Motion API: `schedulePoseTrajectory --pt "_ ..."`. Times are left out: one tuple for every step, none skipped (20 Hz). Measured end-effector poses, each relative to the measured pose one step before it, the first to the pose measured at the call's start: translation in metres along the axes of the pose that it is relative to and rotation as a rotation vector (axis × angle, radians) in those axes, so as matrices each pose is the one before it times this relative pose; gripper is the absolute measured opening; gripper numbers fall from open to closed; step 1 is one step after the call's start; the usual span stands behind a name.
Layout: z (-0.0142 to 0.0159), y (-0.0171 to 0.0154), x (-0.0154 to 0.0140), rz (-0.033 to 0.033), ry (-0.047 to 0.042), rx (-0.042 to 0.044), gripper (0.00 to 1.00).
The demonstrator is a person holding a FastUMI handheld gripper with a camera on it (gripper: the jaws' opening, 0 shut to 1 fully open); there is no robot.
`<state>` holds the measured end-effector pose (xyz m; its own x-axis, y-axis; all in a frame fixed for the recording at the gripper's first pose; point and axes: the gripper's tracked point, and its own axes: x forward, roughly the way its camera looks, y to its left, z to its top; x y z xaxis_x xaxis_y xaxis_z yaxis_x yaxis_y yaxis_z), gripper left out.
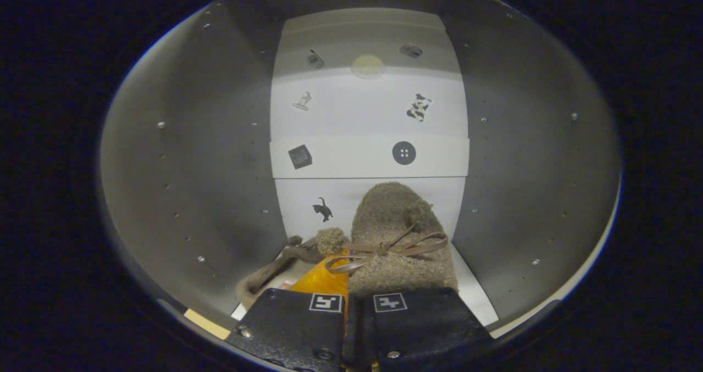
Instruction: Open the shoe cabinet door, grab the shoes and put them into the shoe cabinet, then close the shoe cabinet door.
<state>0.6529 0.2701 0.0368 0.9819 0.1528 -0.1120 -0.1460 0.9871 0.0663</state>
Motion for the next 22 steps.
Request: schedulePoseTrajectory --pt "-0.00569 -0.00191 0.01091 0.00002 0.0211 0.01653 0.08" --pt "-0.00511 -0.00203 0.00957 -0.00672 0.02006 0.0149 0.08" --pt "-0.0048 -0.00088 0.0087 -0.00189 0.01265 0.00405 0.08" --pt "-0.00305 0.00137 0.00733 0.00353 0.00759 0.00692 0.08" --pt "-0.00288 -0.00032 0.00665 -0.00299 0.01201 0.0022 0.08" --pt "-0.00391 -0.00199 0.00511 -0.00964 0.01947 -0.00579 0.08" --pt "-0.00229 -0.00333 0.00409 -0.016 0.0133 0.00304 0.08" --pt "-0.00333 -0.00414 0.00356 -0.02142 0.01774 0.00785 0.08" --pt "-0.00279 -0.00277 0.00317 -0.0119 0.01991 0.00746 0.08" --pt "-0.00386 0.00023 0.00289 -0.00217 0.02133 0.00585 0.11" --pt "-0.00514 0.00044 0.00223 0.00012 0.02222 0.00075 0.14" --pt "-0.00233 0.00352 0.0001 0.01566 0.01025 0.00696 0.16" --pt "0.00205 0.00013 -0.00081 0.00015 -0.00625 -0.00219 0.19" --pt "0.00159 0.00057 -0.00292 0.00091 -0.00248 -0.00438 0.21" --pt "0.00003 0.00198 -0.00267 0.00536 0.00254 -0.00197 0.27" --pt "-0.00028 0.0049 -0.00243 0.01828 0.00187 -0.00051 0.34" --pt "-0.00144 0.00292 -0.0032 0.00827 0.00301 -0.00589 0.41" --pt "0.0004 0.00076 -0.00415 -0.00164 -0.00264 -0.00898 0.48" --pt "-0.00056 0.00179 -0.00482 -0.00541 -0.00521 -0.00537 0.55" --pt "-0.00012 0.00226 -0.00591 0.00005 -0.00566 -0.00056 0.61" --pt "-0.00077 0.00396 -0.00605 0.0064 -0.00602 -0.00282 0.68" --pt "-0.00092 0.00189 -0.00673 -0.00151 -0.00438 -0.00337 0.78"
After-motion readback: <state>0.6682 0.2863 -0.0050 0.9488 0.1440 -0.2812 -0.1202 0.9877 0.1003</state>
